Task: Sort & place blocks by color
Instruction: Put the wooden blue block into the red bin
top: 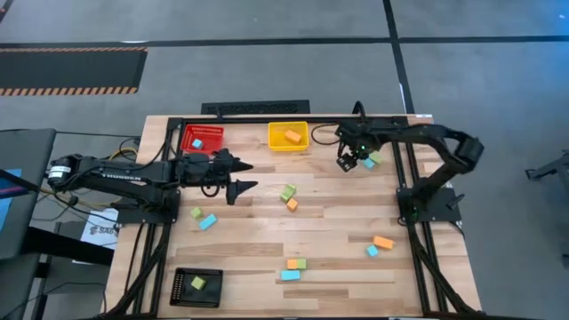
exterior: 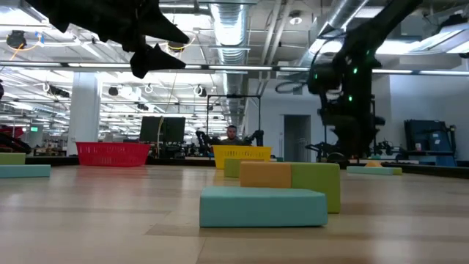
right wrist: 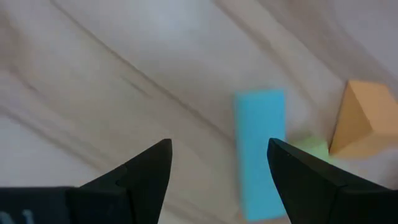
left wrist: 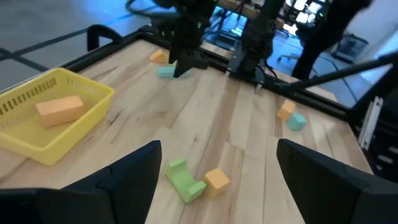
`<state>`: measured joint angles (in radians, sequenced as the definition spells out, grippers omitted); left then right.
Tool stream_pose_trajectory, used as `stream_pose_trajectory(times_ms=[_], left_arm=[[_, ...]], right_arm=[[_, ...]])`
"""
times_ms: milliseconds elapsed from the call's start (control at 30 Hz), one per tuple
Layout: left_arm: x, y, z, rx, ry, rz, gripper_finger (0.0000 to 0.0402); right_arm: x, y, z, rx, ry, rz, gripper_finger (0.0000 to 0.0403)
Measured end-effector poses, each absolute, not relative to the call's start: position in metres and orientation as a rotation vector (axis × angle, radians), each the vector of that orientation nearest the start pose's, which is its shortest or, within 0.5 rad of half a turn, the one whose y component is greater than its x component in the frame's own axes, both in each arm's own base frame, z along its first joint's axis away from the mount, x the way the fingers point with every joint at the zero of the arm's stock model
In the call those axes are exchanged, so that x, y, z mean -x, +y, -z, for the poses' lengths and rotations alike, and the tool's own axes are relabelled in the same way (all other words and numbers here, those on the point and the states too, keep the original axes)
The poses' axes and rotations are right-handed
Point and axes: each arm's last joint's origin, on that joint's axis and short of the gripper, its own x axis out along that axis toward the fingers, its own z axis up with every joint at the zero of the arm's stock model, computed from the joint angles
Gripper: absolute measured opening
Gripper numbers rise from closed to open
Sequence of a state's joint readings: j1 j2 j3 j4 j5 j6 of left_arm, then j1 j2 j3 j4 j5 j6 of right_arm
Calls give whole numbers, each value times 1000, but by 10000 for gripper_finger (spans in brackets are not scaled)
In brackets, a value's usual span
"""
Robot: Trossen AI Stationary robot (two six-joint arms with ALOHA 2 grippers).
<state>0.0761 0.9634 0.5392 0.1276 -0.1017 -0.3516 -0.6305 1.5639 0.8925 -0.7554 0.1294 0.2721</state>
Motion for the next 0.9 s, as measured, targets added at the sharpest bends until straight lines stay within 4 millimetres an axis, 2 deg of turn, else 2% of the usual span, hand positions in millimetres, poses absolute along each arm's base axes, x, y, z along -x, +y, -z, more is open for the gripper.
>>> stream_pose_trajectory(times_ms=[133,300,600,733,900], left_arm=[[-208,20,-246,366,249,-287,306],[-208,25,-246,409,231,-348,306],[-207,31,-246,440,214,-406,306],[-206,34,-246,443,211,-419,306],[-206,35,-246,444,209,-426,306]], right_arm=[[-203,-175,-151,-523,1411,759,285],[-197,-190,-150,-506,1428,694,285],[-194,-191,-179,-489,1348,634,285],[-186,-196,-177,-487,1376,625,285],[-182,-202,-164,-487,1436,588,285]])
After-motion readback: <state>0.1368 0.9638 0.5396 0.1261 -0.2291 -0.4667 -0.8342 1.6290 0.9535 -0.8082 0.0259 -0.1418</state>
